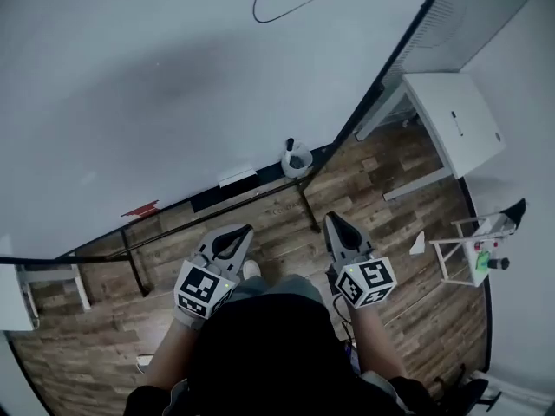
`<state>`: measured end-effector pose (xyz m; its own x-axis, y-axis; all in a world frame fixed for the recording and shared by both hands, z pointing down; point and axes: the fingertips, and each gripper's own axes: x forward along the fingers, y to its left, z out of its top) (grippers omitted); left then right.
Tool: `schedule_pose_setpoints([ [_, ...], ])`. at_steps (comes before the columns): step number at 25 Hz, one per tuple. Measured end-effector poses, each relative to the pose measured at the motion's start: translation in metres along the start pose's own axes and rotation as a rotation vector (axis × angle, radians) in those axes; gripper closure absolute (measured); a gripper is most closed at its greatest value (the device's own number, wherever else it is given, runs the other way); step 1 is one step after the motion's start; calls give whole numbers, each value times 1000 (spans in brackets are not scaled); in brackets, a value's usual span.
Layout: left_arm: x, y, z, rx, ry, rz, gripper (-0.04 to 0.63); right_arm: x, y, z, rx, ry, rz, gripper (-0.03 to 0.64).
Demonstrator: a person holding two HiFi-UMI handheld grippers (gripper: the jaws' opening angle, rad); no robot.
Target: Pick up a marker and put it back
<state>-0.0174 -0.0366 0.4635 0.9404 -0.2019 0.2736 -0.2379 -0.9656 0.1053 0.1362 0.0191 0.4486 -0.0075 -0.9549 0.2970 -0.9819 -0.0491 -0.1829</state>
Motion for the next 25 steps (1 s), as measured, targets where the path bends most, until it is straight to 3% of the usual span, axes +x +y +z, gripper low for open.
schedule_pose_setpoints([
  [10,-33,38,1,-139,-9,380,577,104,-17,14,-116,95,188,553],
  [18,-52,19,-20,-227,-9,584,577,161,-41,6,-193,160,230,491],
  [25,-81,5,-36,-290,-10,739,577,200,-40,-7,-259,228,256,483],
])
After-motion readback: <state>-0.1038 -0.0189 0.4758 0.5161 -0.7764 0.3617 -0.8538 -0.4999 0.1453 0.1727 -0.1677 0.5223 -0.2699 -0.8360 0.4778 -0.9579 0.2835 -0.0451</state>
